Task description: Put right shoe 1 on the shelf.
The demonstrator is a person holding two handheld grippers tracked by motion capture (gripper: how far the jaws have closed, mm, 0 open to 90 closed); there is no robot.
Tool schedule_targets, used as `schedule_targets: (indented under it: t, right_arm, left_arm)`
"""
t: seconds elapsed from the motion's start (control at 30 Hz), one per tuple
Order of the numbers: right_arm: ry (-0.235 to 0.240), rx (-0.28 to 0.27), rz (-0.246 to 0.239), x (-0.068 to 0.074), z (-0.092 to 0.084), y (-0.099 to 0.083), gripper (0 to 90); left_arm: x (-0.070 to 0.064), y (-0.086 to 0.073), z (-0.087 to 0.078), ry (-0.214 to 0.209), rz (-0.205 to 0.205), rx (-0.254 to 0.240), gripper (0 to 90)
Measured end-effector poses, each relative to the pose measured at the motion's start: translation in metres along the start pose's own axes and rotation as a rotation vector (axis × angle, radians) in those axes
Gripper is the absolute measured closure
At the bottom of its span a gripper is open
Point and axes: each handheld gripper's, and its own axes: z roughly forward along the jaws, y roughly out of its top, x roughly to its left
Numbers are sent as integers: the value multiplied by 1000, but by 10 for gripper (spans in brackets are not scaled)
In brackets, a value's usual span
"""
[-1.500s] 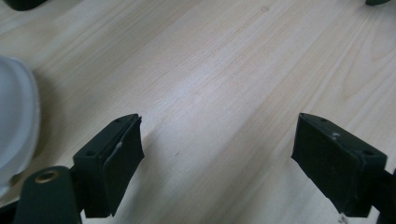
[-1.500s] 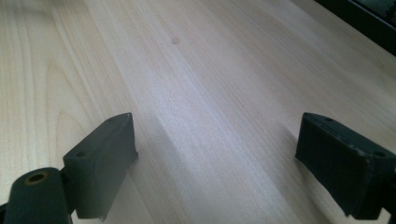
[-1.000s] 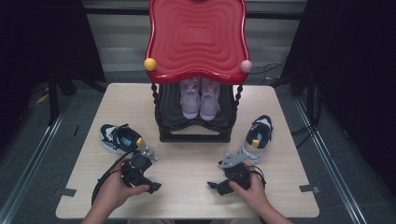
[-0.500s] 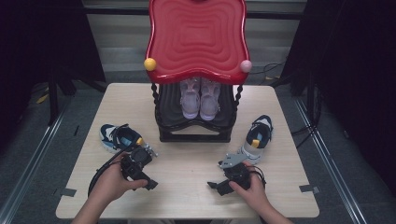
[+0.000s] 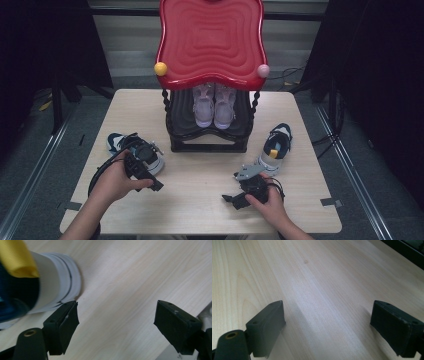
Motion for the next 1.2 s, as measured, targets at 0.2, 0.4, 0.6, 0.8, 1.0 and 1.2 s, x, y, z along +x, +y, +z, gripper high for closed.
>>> schedule_targets:
  t: [0.2, 0.4, 0.6, 0.8, 1.0, 1.2]
  right_arm:
    - [-2, 2, -1, 0, 0, 0, 112]
    - [-1, 3, -1, 0, 0, 0, 112]
    - [-1, 2, -1, 0, 0, 0, 112]
    - [1, 0, 0, 0, 0, 0, 112]
    - [1, 0, 0, 0, 0, 0, 112]
    - [1, 0, -1, 0, 0, 0, 112]
  left_arm:
    - [10, 5, -10, 19, -10, 31, 189]
    - [25, 9, -25, 51, -29, 27, 190]
    - [39, 14, -27, 89, -69, 12, 198]
    - [50, 22, -26, 96, -93, 7, 198]
    - [56, 27, -17, 106, -102, 24, 203]
    - [61, 30, -2, 119, -112, 42, 235]
